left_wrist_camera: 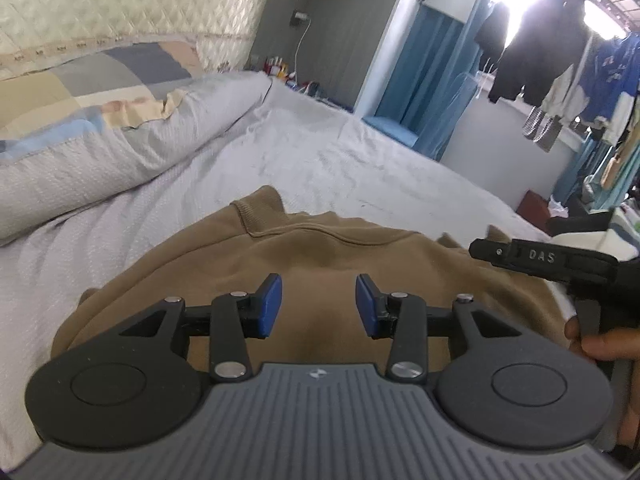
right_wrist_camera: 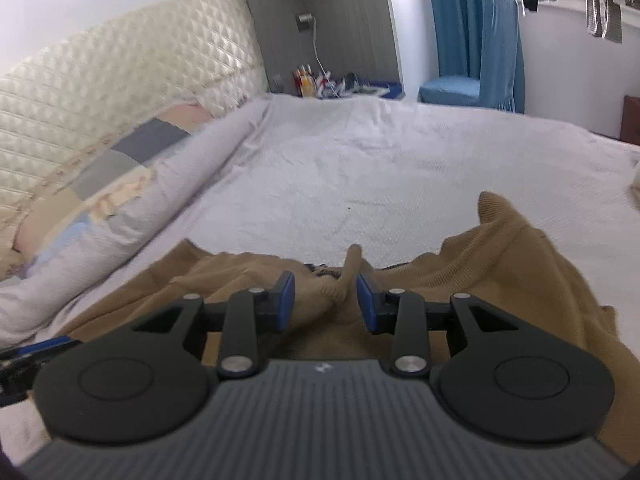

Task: Fold large clothes
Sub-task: 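Open both grippers and release the sweatshirt bundle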

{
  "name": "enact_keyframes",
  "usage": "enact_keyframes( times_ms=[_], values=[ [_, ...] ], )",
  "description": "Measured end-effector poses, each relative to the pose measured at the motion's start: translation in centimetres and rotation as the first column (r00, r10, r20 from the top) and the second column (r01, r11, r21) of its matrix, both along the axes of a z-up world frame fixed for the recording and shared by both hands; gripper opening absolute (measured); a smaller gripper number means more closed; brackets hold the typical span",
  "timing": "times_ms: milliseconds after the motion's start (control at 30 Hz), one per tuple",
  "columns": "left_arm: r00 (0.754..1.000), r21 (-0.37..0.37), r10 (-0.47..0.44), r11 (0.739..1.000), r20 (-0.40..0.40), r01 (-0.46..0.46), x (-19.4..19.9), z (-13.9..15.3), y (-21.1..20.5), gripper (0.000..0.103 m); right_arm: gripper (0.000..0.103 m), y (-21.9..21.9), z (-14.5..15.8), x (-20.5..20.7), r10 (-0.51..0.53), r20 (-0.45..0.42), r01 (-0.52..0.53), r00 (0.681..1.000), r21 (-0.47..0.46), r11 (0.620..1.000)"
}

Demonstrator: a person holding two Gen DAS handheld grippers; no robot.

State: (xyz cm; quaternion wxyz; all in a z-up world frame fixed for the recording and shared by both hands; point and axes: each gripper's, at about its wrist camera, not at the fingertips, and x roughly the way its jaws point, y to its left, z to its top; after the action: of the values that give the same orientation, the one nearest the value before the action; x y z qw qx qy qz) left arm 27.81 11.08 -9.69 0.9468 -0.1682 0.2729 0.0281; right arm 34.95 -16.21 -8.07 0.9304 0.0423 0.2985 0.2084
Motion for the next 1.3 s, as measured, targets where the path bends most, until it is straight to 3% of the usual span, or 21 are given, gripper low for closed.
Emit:
enact_keyframes(
  times_ms=[233,433,633,800,933,1067,1167,1300],
  values=[
    [0.998,0.022,-0.036,0.999,0.047,0.035,-5.8,1.3,-2.7,0.046,0.037,-2.7,1.7,-7.1,0.001,0.032,-0.002,0.999,0.025,1.000],
    [0.998,0.000,-0.060,0.998,0.033,0.060,-9.3,0.6,-4.1,0.046,0.037,-5.4,1.1,-12.2,-0.037,0.012,0.036,0.999,0.058,0.998],
    [0.998,-0.028,-0.069,0.997,-0.013,0.068,-10.5,-1.0,-4.6,0.046,0.040,-8.6,-0.9,-15.4,-0.093,-0.072,0.104,0.993,0.159,0.982],
    [0.998,-0.085,-0.023,0.996,-0.052,0.019,-9.6,-2.1,-3.0,0.053,0.040,-10.6,-3.1,-14.8,-0.097,-0.237,0.167,0.967,0.294,0.941],
    [0.996,-0.160,-0.003,0.987,-0.090,-0.011,-8.8,-3.2,-1.4,0.063,0.040,-11.1,-3.8,-14.4,-0.155,-0.267,0.232,0.951,0.287,0.929],
    [0.991,-0.226,0.026,0.973,-0.133,-0.056,-7.8,-4.4,0.2,0.070,0.076,-11.8,-4.9,-14.0,-0.168,-0.317,0.280,0.934,0.352,0.893],
    [0.988,-0.272,0.049,0.958,-0.147,-0.088,-7.5,-5.1,1.2,0.076,0.085,-12.6,-5.7,-13.6,-0.185,-0.341,0.313,0.922,0.373,0.873],
    [0.984,-0.343,0.105,0.928,-0.144,-0.149,-7.8,-6.0,3.0,0.087,0.085,-13.8,-7.4,-12.4,-0.201,-0.420,0.388,0.885,0.424,0.818]
  ],
)
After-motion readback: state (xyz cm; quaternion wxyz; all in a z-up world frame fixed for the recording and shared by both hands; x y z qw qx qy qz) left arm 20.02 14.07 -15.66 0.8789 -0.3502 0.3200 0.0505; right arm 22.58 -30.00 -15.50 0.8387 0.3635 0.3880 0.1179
